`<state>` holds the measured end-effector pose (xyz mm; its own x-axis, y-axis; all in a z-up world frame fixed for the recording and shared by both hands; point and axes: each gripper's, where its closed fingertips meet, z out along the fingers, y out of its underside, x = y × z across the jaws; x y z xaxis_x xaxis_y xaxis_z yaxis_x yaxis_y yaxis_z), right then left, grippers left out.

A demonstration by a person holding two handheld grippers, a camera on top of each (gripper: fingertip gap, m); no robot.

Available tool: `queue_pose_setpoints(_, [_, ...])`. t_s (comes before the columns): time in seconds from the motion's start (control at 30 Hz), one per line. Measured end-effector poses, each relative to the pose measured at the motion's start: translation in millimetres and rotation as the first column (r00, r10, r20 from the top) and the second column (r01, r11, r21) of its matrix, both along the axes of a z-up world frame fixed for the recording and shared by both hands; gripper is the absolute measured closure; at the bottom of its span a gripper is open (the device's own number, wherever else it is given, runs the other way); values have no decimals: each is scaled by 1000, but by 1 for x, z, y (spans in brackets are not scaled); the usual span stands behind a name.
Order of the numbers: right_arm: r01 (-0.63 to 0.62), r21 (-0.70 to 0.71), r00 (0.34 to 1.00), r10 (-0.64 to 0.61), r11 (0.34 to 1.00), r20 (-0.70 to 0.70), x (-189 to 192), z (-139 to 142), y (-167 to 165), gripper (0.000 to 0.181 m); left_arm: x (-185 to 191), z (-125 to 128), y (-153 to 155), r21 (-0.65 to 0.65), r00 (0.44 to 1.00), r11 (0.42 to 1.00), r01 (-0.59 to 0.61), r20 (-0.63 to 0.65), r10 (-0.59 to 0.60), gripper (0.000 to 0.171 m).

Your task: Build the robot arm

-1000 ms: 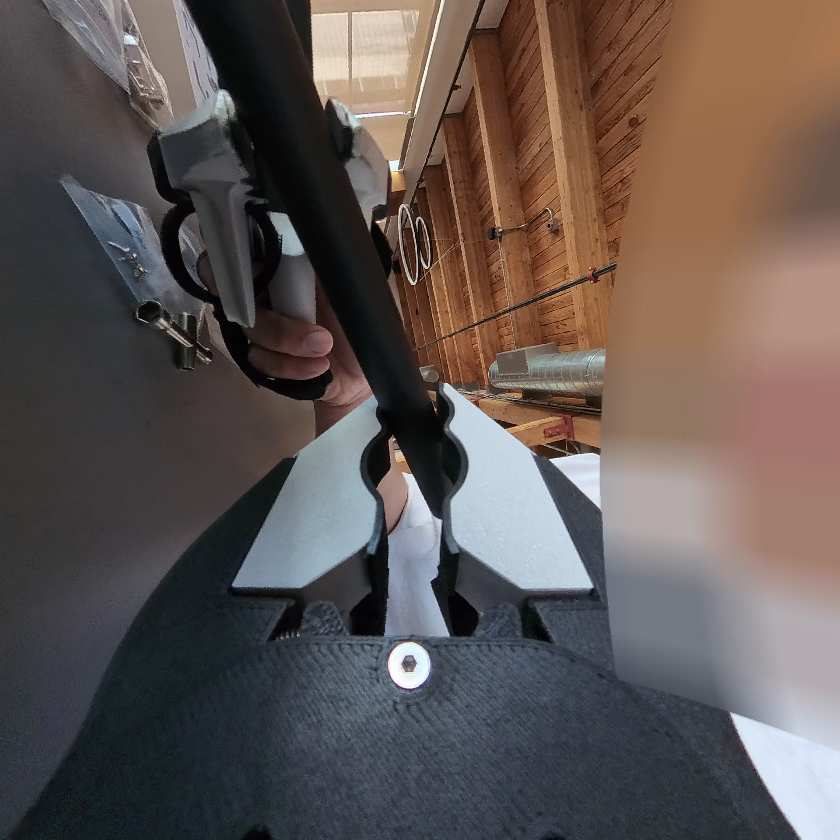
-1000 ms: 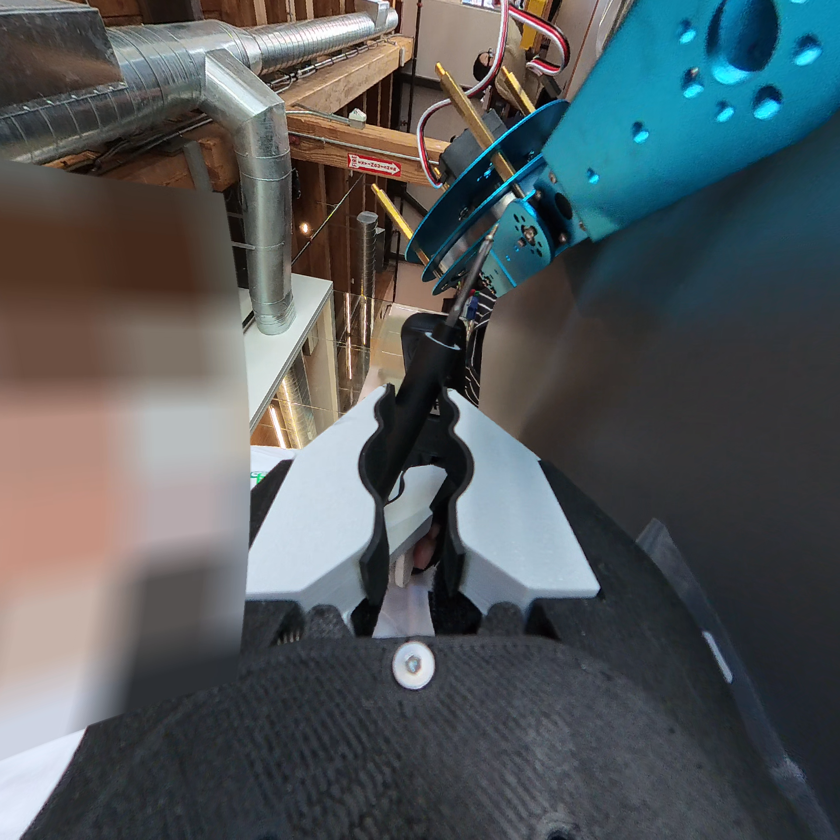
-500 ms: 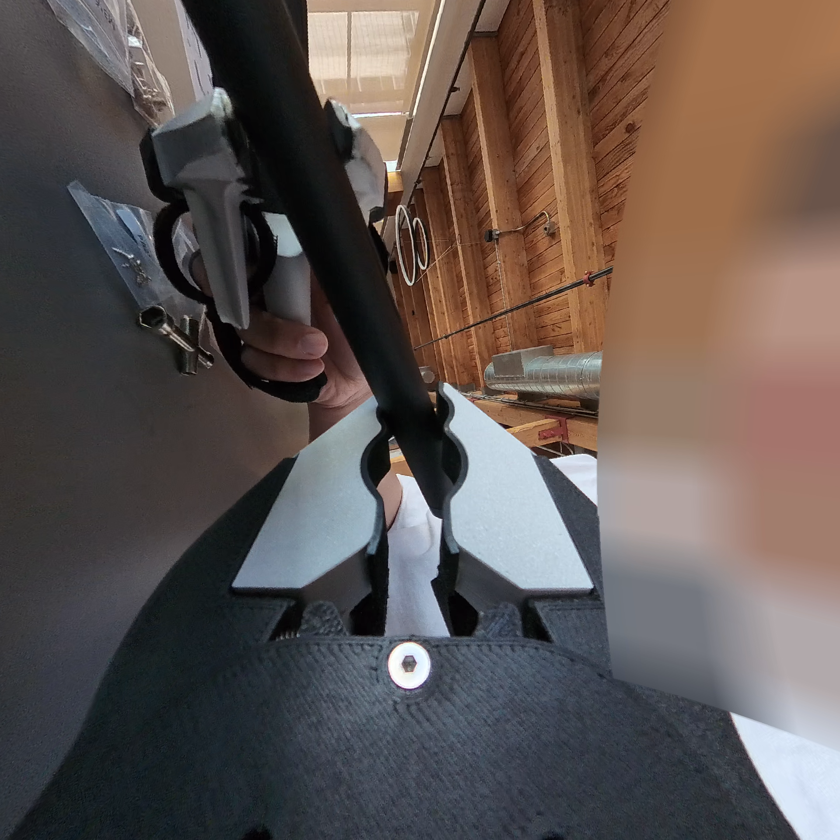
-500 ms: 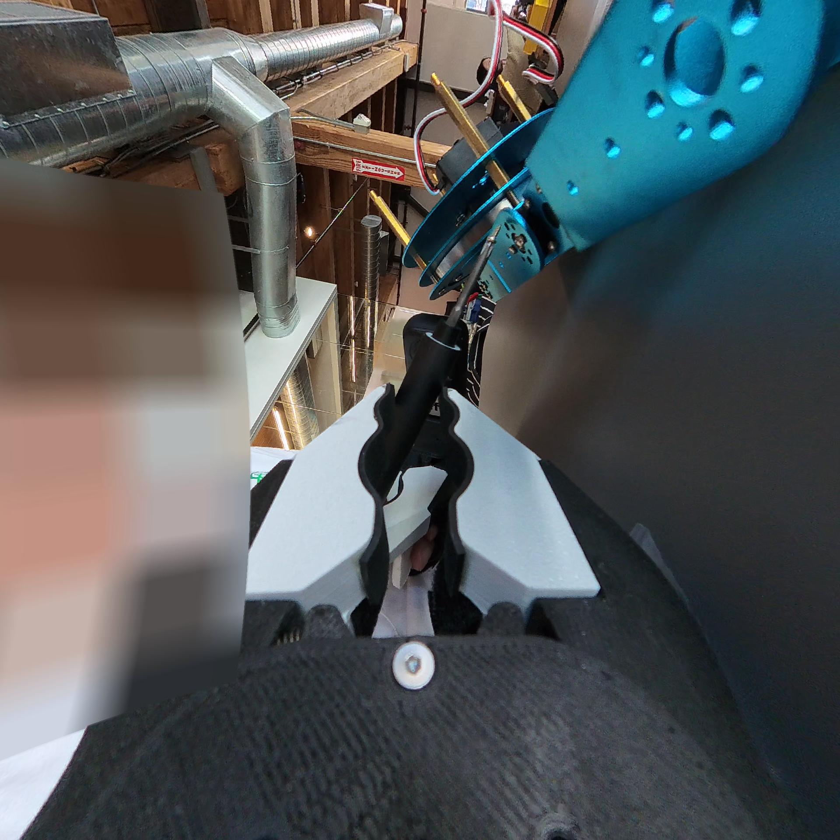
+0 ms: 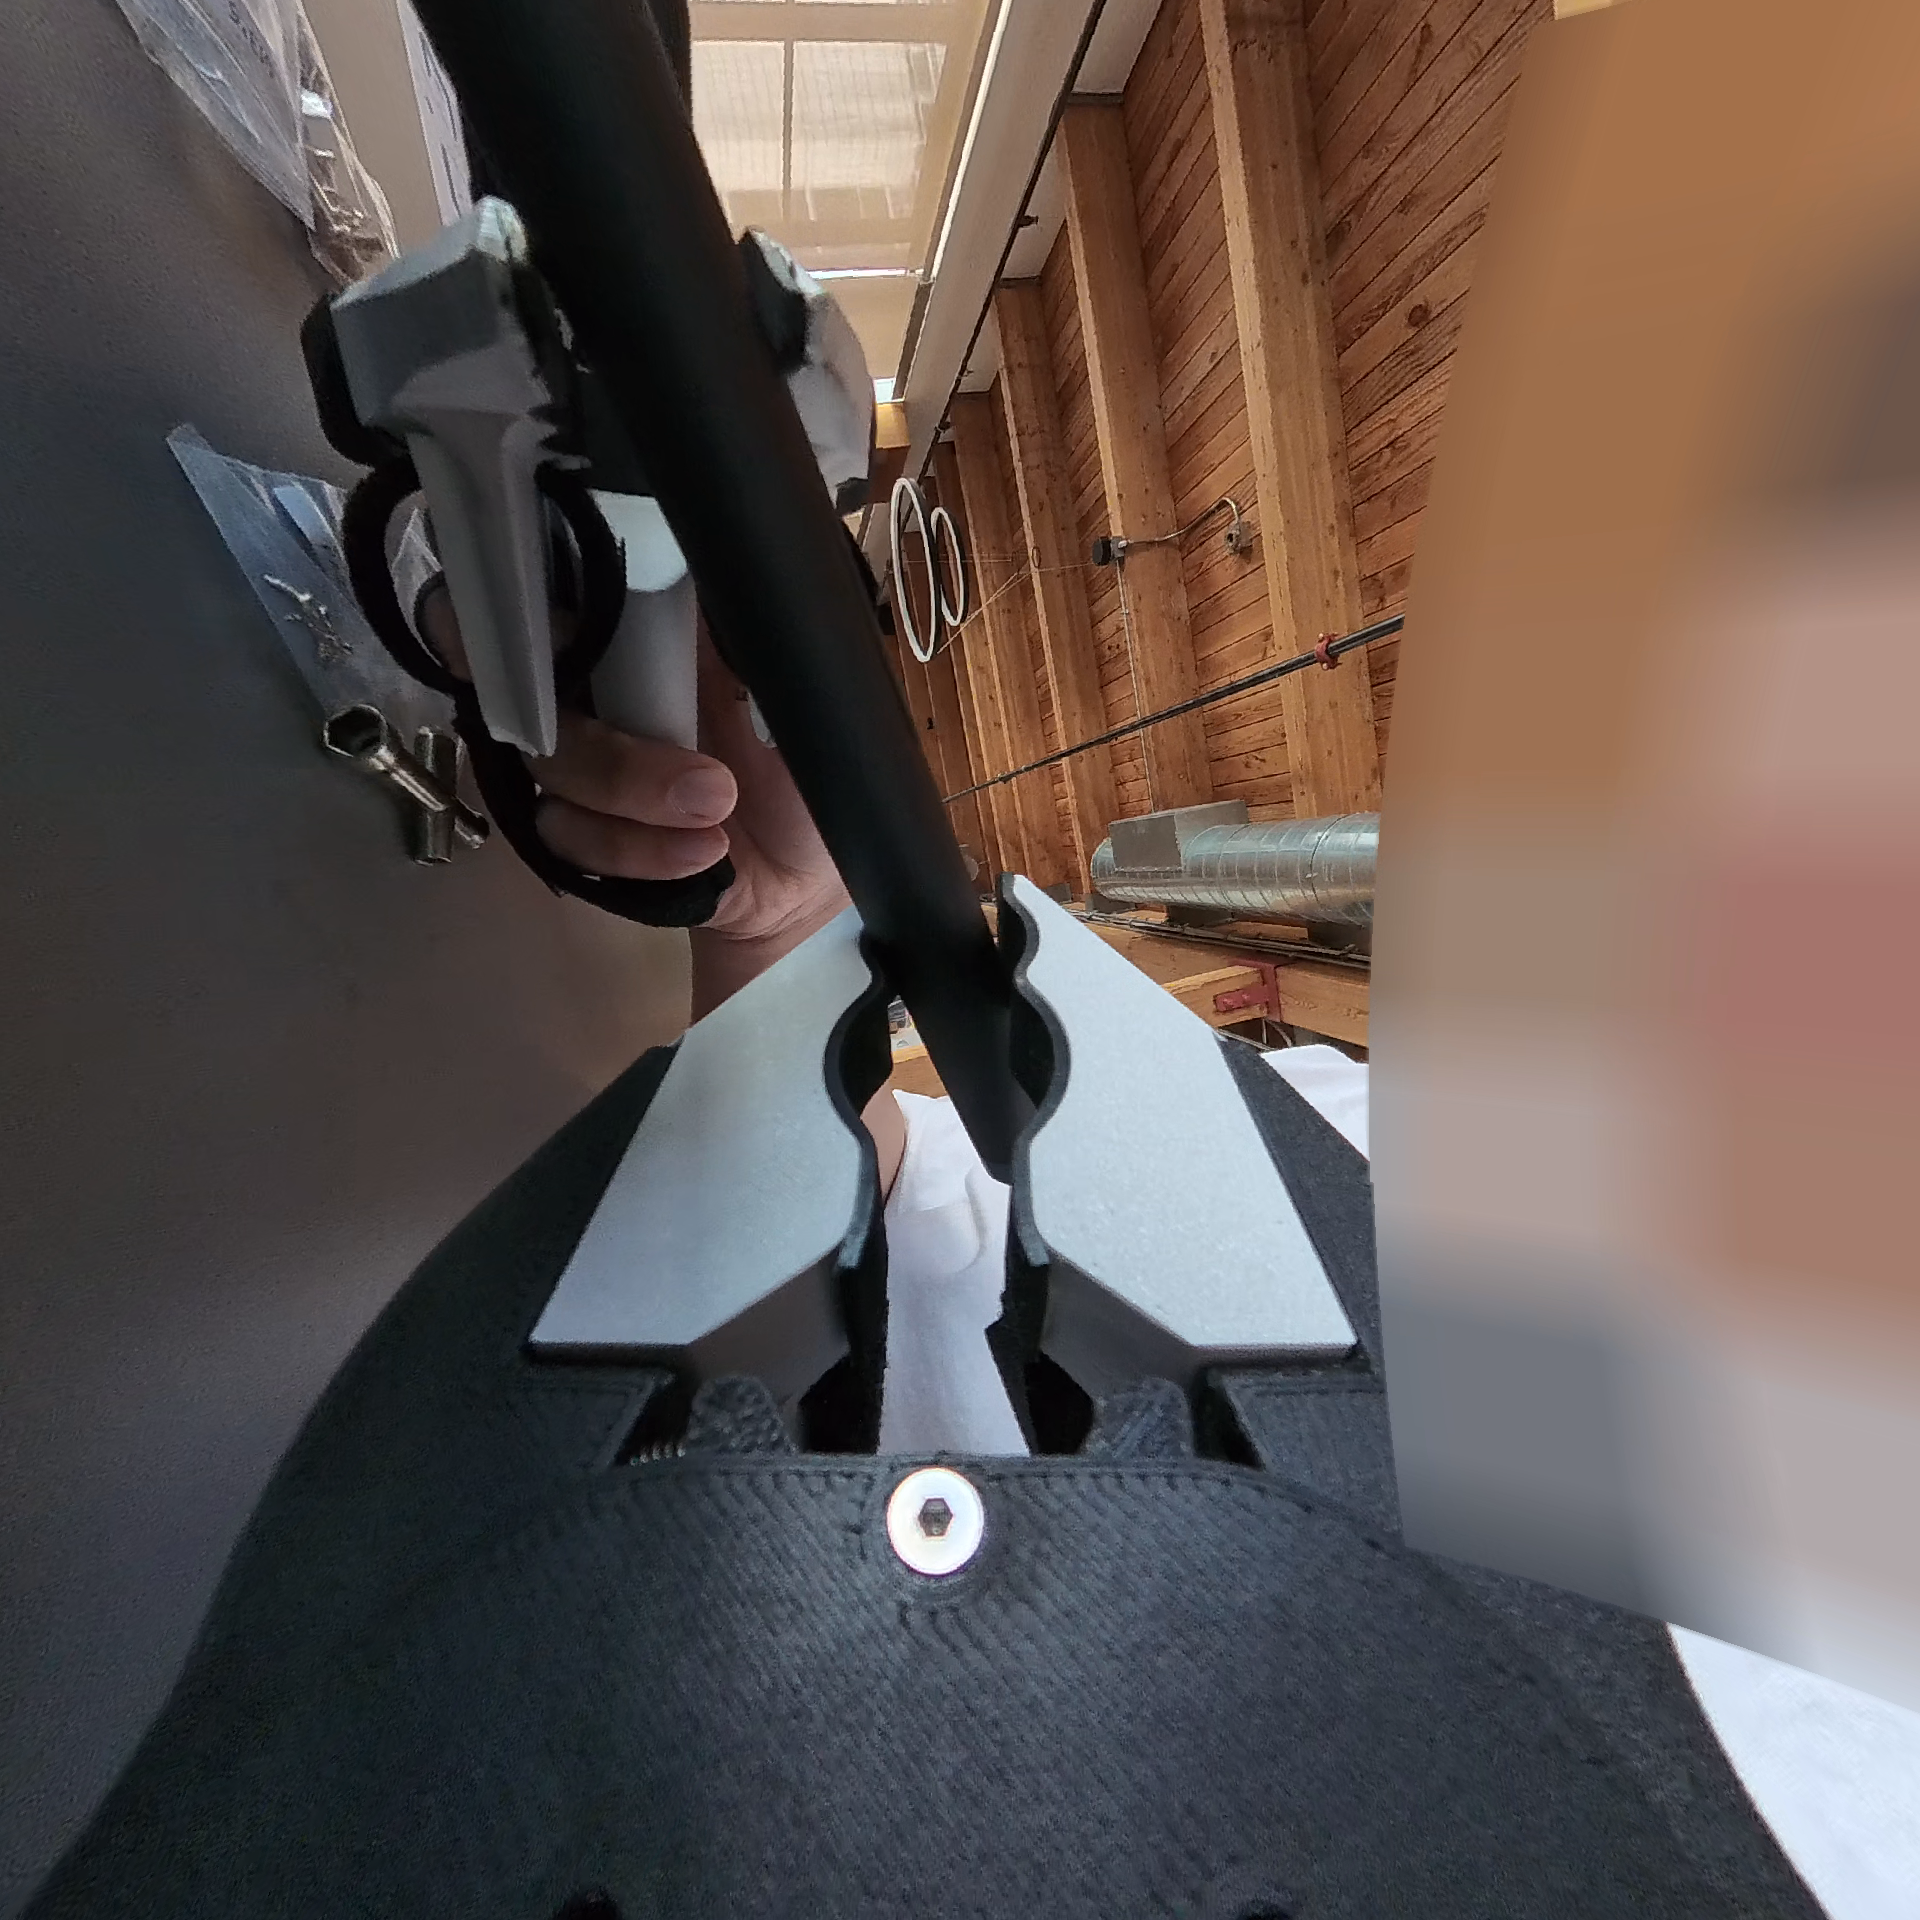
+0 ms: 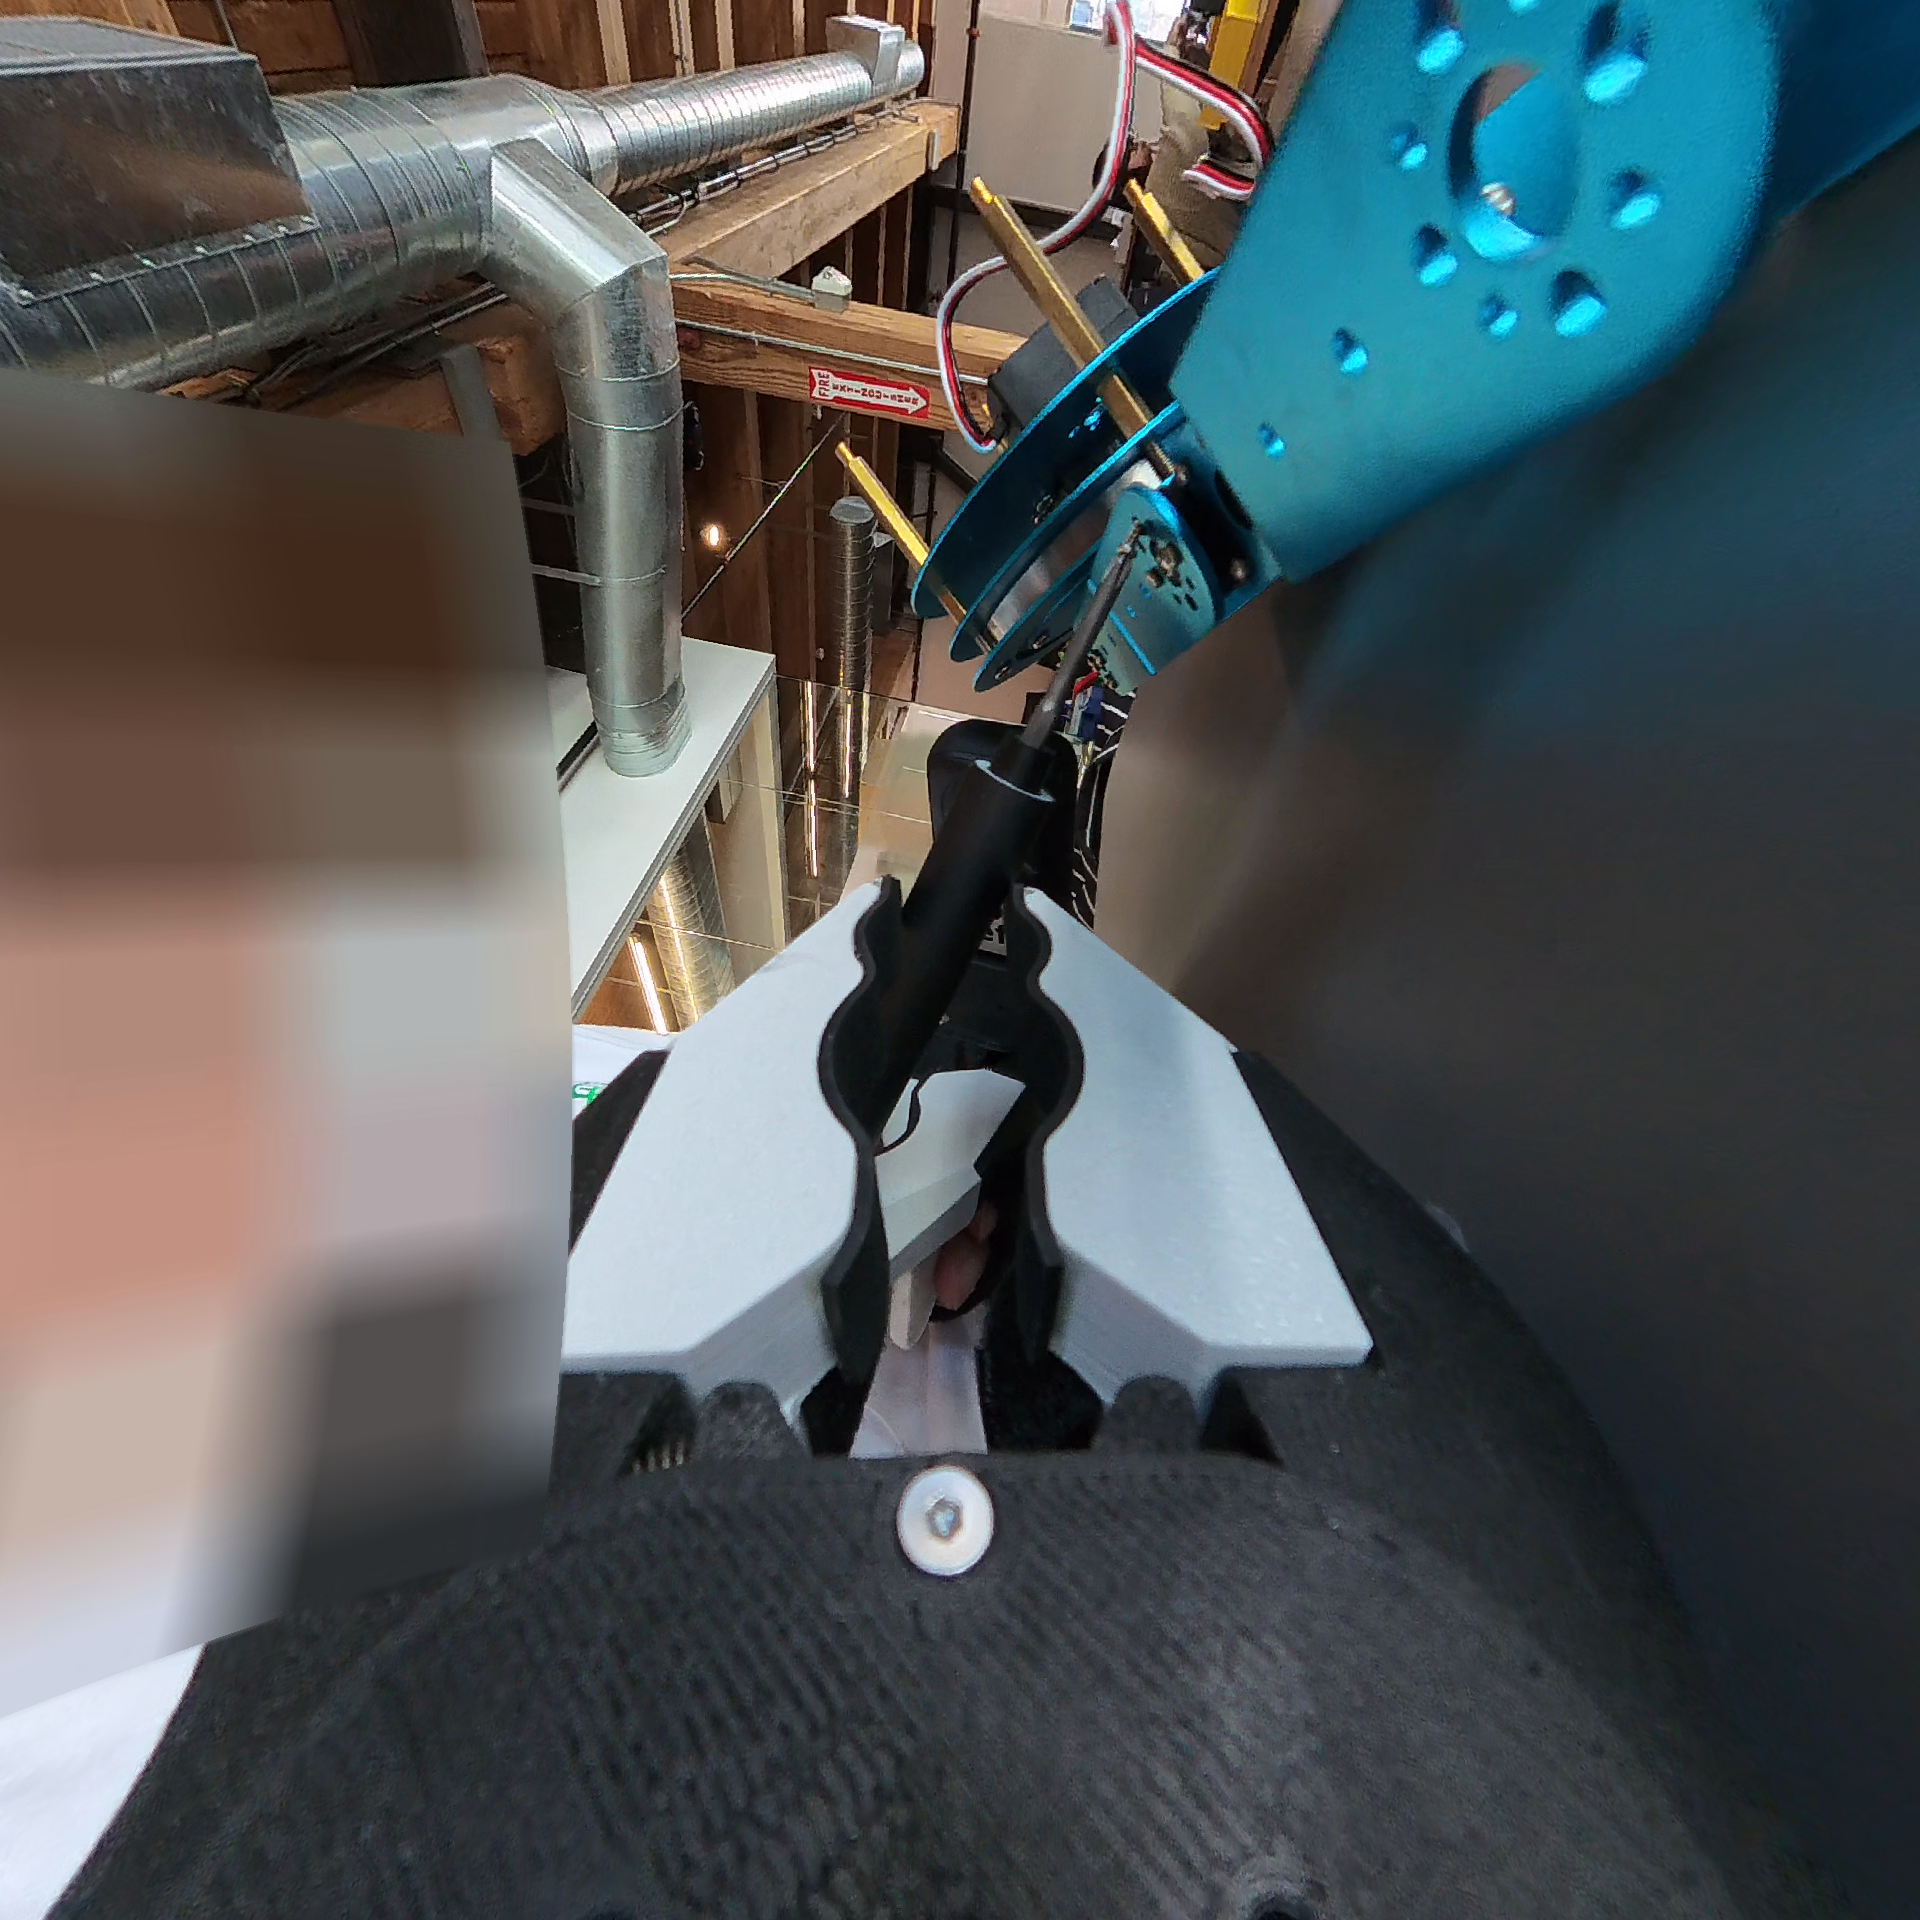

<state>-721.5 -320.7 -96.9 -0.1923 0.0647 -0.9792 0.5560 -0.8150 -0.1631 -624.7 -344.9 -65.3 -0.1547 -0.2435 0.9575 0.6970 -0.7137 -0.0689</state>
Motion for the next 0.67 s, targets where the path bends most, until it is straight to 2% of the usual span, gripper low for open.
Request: queue_pose_setpoints(0.67, [22, -24, 1000, -22, 999, -5, -2, 2, 4, 161, -3, 7, 3, 11, 999, 1000, -4, 41, 4, 156])
